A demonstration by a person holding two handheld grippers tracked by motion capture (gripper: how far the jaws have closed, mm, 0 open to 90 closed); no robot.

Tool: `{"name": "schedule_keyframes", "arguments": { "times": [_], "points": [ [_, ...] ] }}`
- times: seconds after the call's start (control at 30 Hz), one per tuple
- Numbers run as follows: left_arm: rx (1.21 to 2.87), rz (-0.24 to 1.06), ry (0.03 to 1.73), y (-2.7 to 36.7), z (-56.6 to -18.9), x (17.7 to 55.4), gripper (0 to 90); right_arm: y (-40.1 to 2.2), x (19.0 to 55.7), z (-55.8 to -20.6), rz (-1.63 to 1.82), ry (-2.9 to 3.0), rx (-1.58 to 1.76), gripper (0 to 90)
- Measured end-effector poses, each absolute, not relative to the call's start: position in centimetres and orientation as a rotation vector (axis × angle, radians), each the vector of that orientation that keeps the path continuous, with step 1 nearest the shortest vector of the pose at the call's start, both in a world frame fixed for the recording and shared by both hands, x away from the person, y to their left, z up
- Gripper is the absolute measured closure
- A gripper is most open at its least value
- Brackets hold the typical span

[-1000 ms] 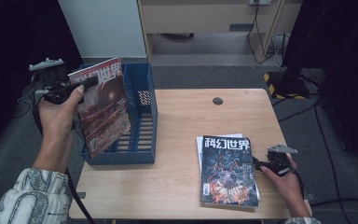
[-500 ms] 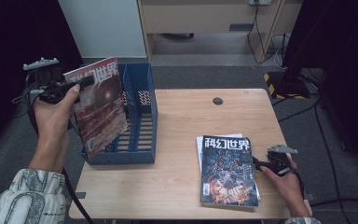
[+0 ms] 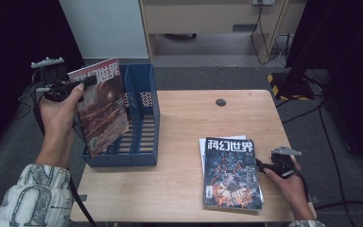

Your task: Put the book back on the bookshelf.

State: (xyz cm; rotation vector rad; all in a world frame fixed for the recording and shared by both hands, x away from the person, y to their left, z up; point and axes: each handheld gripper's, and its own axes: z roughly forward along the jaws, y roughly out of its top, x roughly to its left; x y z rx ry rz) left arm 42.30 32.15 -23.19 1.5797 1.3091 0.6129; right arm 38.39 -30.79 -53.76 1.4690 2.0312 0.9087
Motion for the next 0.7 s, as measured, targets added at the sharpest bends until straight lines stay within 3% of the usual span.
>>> {"name": "schedule_keyframes", "arguments": {
  "times": [0.7],
  "points": [
    [1.567,0.623,1.347,32.1,-25.2,44.2,83.7,-30.8,38.4,-53.8,0.909,2.031,1.47,23.6]
  ]
}}
